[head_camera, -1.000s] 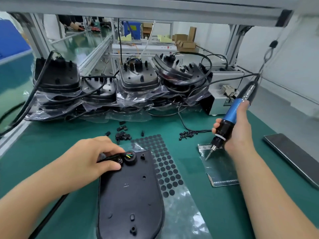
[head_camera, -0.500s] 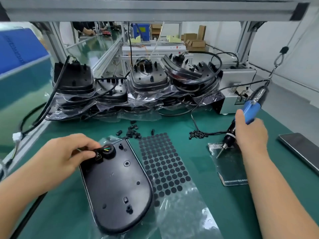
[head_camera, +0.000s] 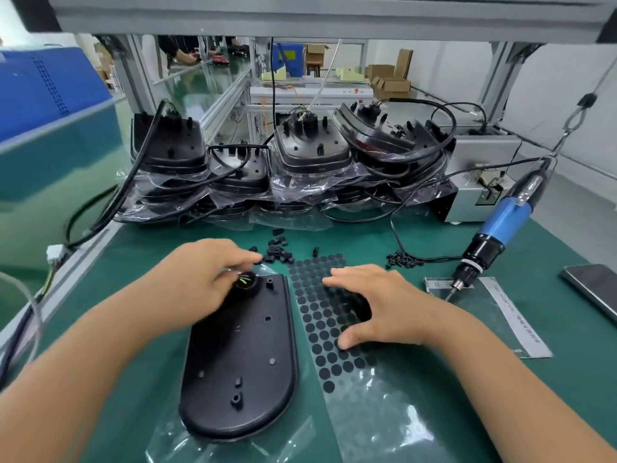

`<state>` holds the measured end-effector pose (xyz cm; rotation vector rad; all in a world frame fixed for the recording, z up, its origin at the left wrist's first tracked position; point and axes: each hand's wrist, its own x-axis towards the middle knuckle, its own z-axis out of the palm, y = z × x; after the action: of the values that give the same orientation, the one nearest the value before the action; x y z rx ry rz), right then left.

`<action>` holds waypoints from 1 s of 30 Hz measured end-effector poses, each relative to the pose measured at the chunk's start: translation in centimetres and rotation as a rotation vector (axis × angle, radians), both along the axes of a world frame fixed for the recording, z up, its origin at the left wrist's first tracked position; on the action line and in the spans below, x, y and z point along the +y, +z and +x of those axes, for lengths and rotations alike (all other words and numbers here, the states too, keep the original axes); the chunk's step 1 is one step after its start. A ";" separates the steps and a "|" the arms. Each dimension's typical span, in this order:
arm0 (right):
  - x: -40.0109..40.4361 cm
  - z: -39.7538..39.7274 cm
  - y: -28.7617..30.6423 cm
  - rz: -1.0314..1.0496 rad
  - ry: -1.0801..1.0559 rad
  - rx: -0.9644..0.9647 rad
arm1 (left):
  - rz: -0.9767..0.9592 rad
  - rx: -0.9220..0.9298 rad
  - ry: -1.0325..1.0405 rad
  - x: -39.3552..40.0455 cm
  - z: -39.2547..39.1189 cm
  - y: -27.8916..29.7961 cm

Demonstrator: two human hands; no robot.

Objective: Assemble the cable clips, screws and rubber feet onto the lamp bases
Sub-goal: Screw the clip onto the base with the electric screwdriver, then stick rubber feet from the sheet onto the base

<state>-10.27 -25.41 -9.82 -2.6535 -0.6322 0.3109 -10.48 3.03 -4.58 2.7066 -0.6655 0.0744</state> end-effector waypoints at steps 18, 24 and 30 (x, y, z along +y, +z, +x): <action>-2.1 -1.2 -0.3 0.052 -0.018 0.024 | 0.502 0.024 -0.137 -10.5 0.7 -2.7; -0.7 -0.4 -0.7 0.142 -0.081 -0.139 | 0.412 0.039 -0.099 -10.5 1.5 -2.5; -0.4 -0.4 -0.5 0.343 -0.236 -0.156 | 0.104 0.072 0.058 -10.2 2.5 -2.6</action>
<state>-10.67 -25.82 -10.29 -2.3996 -0.3714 -0.0687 -8.01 -7.14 -7.15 2.8136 -0.5857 -0.0445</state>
